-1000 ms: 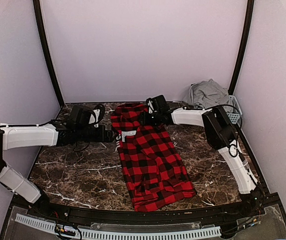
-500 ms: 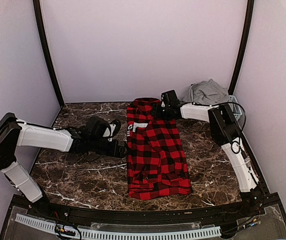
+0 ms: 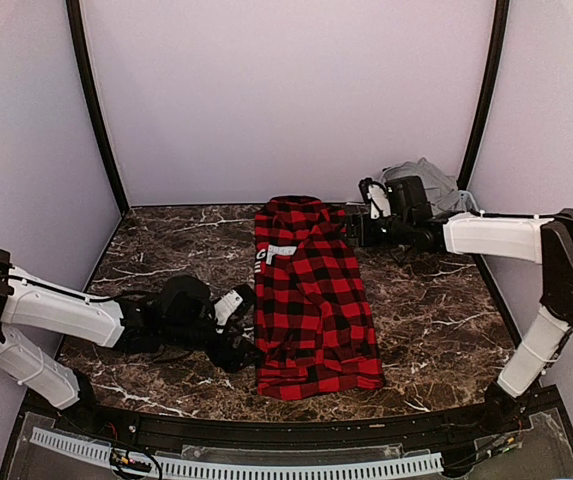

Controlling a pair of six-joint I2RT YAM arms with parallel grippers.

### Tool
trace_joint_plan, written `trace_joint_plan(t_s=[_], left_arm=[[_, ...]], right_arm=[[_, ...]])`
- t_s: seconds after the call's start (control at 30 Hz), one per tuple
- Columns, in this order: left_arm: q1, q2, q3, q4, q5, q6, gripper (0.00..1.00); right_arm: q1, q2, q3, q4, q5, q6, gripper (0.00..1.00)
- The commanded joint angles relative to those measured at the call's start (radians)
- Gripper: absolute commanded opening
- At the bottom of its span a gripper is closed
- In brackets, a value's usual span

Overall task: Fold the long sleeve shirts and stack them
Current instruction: Move the rectangle-folded shirt to the center of the board, then pick up the rectangle-folded shirt from the center of the board.

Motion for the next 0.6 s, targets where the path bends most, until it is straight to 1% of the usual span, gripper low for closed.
trace_joint_plan(t_s=[0.0,0.07,0.13,0.23,0.37,0.47,0.53,0.57], left_arm=[[-0.071,-0.044,-0.043,0.038,-0.016,0.14,0.88],[-0.111,-0.032,-0.039,0.035,-0.031,0.174,0.88],[-0.154,0.015,-0.016,0.022,-0.048,0.218,0.87],[-0.178,0.079,0.037,-0.007,-0.067,0.251,0.87],[-0.213,0.163,0.096,-0.043,-0.084,0.296,0.87],[-0.224,0.224,0.129,-0.075,-0.139,0.32,0.87],[-0.227,0.247,0.137,-0.074,-0.16,0.332,0.84],[-0.227,0.252,0.139,-0.076,-0.161,0.338,0.8]], right_arm=[[0.019,-0.095,-0.151,-0.076,-0.072,-0.012,0.83],[0.037,-0.142,-0.199,-0.115,-0.109,0.007,0.82],[0.067,-0.18,-0.232,-0.155,-0.118,0.02,0.82],[0.108,-0.25,-0.287,-0.195,-0.115,0.038,0.82],[0.116,-0.363,-0.365,-0.228,-0.125,0.065,0.82],[0.119,-0.429,-0.406,-0.252,-0.141,0.084,0.82],[0.126,-0.462,-0.432,-0.258,-0.176,0.103,0.82],[0.135,-0.477,-0.442,-0.266,-0.189,0.109,0.82]])
